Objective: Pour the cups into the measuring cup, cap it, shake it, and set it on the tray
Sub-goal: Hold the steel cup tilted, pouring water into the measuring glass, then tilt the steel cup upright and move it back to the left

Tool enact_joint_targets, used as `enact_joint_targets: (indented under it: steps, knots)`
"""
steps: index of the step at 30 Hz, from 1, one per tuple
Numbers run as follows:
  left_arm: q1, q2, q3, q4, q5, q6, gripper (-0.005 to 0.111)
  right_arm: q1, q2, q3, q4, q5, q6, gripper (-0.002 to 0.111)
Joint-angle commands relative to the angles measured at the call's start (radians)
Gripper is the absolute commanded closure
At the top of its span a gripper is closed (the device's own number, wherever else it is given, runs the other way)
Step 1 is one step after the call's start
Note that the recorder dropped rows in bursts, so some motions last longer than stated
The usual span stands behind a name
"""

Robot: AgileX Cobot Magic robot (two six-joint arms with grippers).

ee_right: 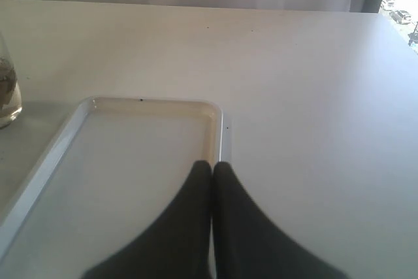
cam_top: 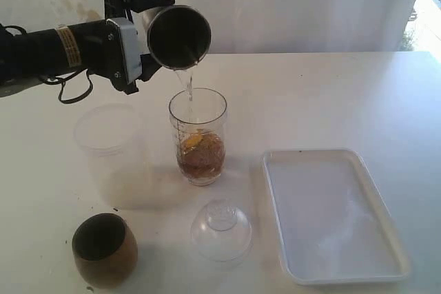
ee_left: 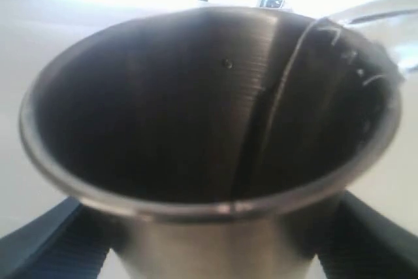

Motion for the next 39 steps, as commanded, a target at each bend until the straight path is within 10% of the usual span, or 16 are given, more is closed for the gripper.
enact_joint_targets:
  steps: [1, 9, 26, 39]
  knots:
    - [-0.005, -0.024, -0.012, -0.025, -0.046, 0.002, 0.107, 0.0, -0.006, 0.002, -0.005, -0.003, 0.0, 0.108]
    - [-0.005, -0.024, -0.012, -0.025, -0.048, -0.042, 0.107, 0.0, -0.006, 0.002, -0.005, -0.003, 0.0, 0.108]
    - [0.008, -0.024, -0.012, -0.288, -0.03, -0.975, 0.107, 0.0, -0.006, 0.002, -0.005, -0.003, 0.0, 0.108]
    - [0.306, -0.084, 0.147, -0.291, 0.172, -1.259, 0.107, 0.0, -0.006, 0.002, -0.005, -0.003, 0.0, 0.108]
